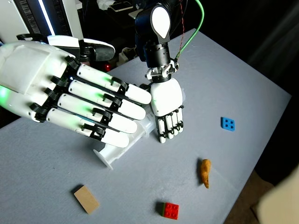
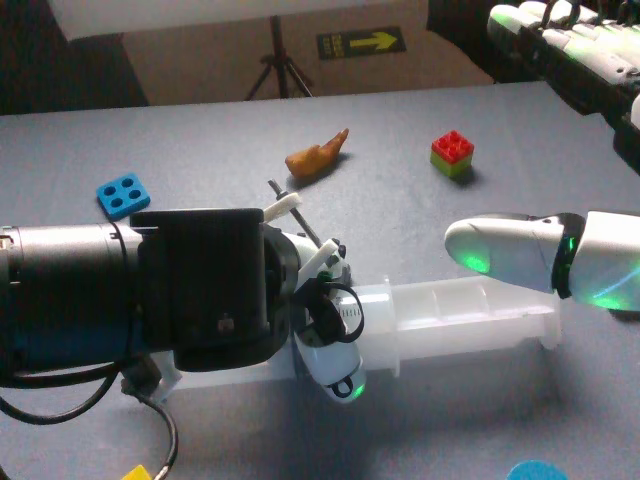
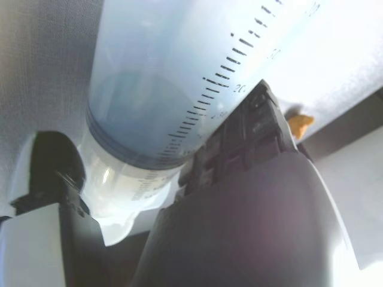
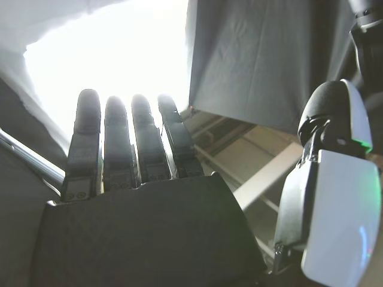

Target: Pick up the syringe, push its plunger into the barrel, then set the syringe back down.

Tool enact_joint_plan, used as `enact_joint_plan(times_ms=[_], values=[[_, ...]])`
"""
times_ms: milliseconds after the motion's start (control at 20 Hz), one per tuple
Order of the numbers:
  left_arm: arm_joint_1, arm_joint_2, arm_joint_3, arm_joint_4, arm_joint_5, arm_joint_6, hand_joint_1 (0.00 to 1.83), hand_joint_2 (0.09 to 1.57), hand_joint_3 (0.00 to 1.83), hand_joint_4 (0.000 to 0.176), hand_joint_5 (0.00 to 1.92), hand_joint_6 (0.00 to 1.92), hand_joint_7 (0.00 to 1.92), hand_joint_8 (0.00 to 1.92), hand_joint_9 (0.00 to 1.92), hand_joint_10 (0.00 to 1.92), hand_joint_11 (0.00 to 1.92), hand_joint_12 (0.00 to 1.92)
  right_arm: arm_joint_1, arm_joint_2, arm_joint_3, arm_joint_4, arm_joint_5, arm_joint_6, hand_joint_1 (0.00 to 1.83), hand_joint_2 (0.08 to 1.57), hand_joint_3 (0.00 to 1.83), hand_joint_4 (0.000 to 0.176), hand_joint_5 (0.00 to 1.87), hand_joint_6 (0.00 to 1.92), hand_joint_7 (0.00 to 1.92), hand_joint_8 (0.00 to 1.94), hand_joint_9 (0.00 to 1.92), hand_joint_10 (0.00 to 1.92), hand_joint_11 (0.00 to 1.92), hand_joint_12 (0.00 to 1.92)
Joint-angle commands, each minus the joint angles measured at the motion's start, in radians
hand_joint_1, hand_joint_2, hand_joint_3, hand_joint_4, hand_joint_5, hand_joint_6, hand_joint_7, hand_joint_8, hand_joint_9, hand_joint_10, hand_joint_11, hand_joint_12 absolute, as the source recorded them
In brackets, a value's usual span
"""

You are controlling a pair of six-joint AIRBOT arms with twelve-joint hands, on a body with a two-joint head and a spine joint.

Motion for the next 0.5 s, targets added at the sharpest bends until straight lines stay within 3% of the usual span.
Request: enact_joint_plan(times_ms=[0, 100, 200, 250, 350, 450], values=[[0.004, -0.001, 0.007, 0.025, -0.014, 0.005, 0.77, 1.07, 0.01, 0.056, 0.12, 0.01, 0.0, 0.0, 0.0, 0.0, 0.0, 0.0, 0.004, 0.002, 0.001, -0.048, 0.111, 0.002, 0.34, 0.82, 0.0, 0.0, 0.08, 0.0, 0.05, 0.0, 0.02, 0.0, 0.0, 0.29], [0.005, -0.001, 0.006, 0.025, -0.014, 0.011, 0.82, 1.14, 0.01, 0.054, 0.23, 0.01, 0.05, 0.0, 0.04, 0.0, 0.03, 0.02, 0.003, 0.001, 0.001, -0.048, 0.112, -0.001, 0.36, 0.81, 0.0, 0.0, 0.11, 0.01, 0.07, 0.0, 0.04, 0.0, 0.0, 0.33], [0.005, 0.0, 0.005, 0.025, -0.014, 0.012, 0.97, 1.09, 0.0, 0.04, 0.35, 0.01, 0.1, 0.0, 0.07, 0.01, 0.05, 0.05, 0.002, 0.001, 0.001, -0.048, 0.113, -0.002, 0.33, 0.81, 0.0, 0.0, 0.1, 0.0, 0.08, 0.0, 0.06, 0.01, 0.0, 0.4], [0.006, 0.0, 0.005, 0.025, -0.014, 0.012, 1.0, 1.1, 0.0, 0.035, 0.4, 0.01, 0.14, 0.01, 0.11, 0.0, 0.01, 0.22, 0.002, 0.001, 0.001, -0.048, 0.113, -0.003, 0.32, 0.82, 0.0, 0.0, 0.09, 0.0, 0.07, 0.0, 0.05, 0.0, 0.0, 0.4], [0.005, 0.0, 0.005, 0.025, -0.014, 0.012, 1.13, 1.15, 0.0, 0.004, 0.5, 0.0, 0.3, 0.01, 0.23, 0.01, 0.0, 0.66, 0.0, 0.0, 0.001, -0.048, 0.113, -0.006, 0.31, 0.83, 0.01, 0.0, 0.1, 0.0, 0.08, 0.0, 0.06, 0.0, 0.0, 0.41], [0.003, 0.0, 0.004, 0.025, -0.014, 0.013, 1.23, 1.19, 0.0, 0.0, 0.56, 0.0, 0.57, 0.01, 0.48, 0.03, 0.1, 0.91, -0.003, -0.001, 0.001, -0.048, 0.114, -0.006, 0.34, 0.82, 0.0, 0.0, 0.1, 0.0, 0.08, 0.0, 0.07, 0.0, 0.0, 0.48]])
